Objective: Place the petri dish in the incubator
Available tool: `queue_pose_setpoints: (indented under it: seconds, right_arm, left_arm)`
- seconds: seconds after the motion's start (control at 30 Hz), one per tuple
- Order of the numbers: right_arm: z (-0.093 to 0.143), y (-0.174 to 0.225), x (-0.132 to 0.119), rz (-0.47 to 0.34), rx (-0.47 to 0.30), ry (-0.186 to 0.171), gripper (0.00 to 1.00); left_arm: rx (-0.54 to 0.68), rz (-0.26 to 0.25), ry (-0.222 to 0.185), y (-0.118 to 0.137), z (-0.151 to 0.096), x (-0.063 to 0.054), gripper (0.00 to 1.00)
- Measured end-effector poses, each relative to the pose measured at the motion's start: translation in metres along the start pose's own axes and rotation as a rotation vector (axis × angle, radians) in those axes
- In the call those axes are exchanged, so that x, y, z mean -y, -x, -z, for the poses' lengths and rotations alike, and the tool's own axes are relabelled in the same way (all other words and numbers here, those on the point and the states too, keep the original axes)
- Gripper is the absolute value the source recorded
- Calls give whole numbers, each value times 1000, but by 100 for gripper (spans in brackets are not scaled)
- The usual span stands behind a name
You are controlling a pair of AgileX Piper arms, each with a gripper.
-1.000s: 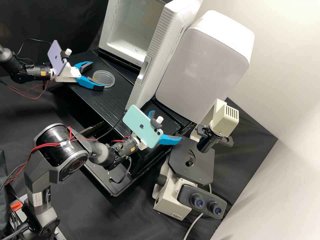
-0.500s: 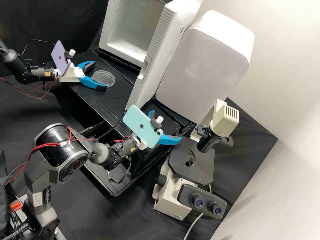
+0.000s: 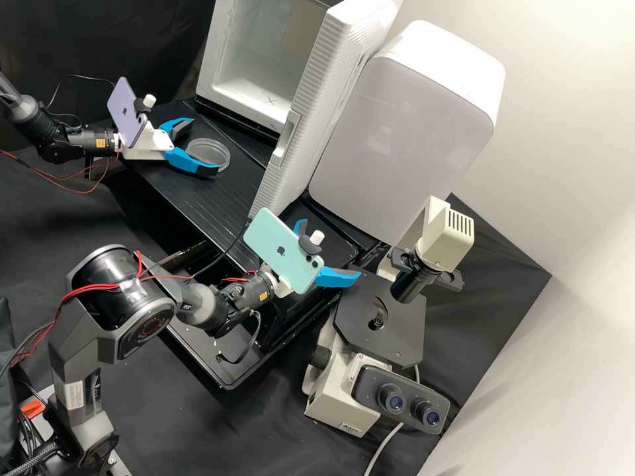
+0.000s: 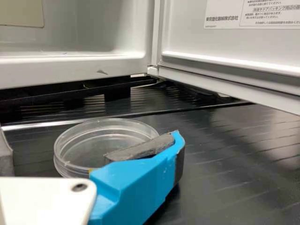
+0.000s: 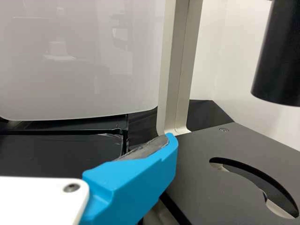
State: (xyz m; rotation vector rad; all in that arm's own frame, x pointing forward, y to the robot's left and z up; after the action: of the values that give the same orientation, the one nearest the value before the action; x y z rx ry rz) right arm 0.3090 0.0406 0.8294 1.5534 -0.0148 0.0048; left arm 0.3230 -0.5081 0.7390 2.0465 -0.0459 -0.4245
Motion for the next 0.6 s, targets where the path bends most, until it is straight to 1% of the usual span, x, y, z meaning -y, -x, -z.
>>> queue_pose_setpoints:
  seconds: [0.2, 0.5, 0.53, 0.6]
  right_arm:
    - [0, 0, 0, 0, 0, 0, 100]
    - [0, 0, 0, 0, 0, 0, 100]
    - [0, 0, 0, 0, 0, 0, 100]
    - [0, 0, 0, 0, 0, 0, 100]
  left_arm:
    - [-3, 10, -6, -1, 1, 3, 100]
    - [-22, 5, -5, -1, 7, 2, 100]
    - [-24, 4, -4, 0, 8, 1, 0]
    - [-29, 2, -2, 0, 9, 1, 0]
